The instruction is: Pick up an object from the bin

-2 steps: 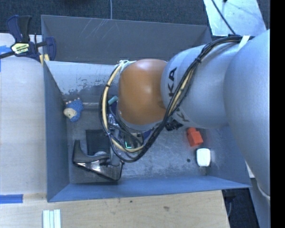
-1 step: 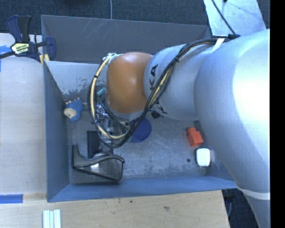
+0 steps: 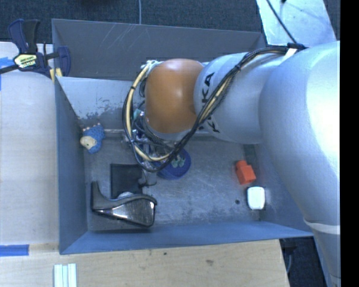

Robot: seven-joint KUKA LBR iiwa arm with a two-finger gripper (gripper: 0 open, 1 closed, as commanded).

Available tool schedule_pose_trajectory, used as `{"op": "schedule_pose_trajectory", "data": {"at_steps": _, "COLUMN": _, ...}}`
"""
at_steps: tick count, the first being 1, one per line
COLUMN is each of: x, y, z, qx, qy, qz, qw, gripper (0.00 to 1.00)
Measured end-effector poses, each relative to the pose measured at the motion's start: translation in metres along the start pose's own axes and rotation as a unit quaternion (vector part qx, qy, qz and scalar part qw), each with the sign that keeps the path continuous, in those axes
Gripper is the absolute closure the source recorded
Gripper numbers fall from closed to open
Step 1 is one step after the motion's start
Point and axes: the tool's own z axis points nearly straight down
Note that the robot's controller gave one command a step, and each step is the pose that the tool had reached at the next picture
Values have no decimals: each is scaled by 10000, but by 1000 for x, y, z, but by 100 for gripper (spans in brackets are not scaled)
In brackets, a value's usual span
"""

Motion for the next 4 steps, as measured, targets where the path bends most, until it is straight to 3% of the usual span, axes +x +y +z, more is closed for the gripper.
{"op": "schedule_pose_trajectory", "data": {"at_steps": 1, "x": 0, "y": 1, "z": -1, "qx": -8, "qy": -4, "qz": 1, "qw": 10000, "gripper": 100}}
{"op": "schedule_pose_trajectory", "data": {"at_steps": 2, "x": 16, "y": 6, "z": -141, "qx": 1, "qy": -34, "qz": -81, "qw": 10000, "gripper": 100}}
{"op": "schedule_pose_trajectory", "data": {"at_steps": 3, "x": 26, "y": -11, "z": -81, "qx": -3, "qy": 33, "qz": 462, "qw": 9989, "gripper": 100}}
{"op": "schedule_pose_trajectory", "data": {"at_steps": 4, "x": 25, "y": -10, "z": -84, "qx": -5, "qy": 8, "qz": 461, "qw": 9989, "gripper": 0}}
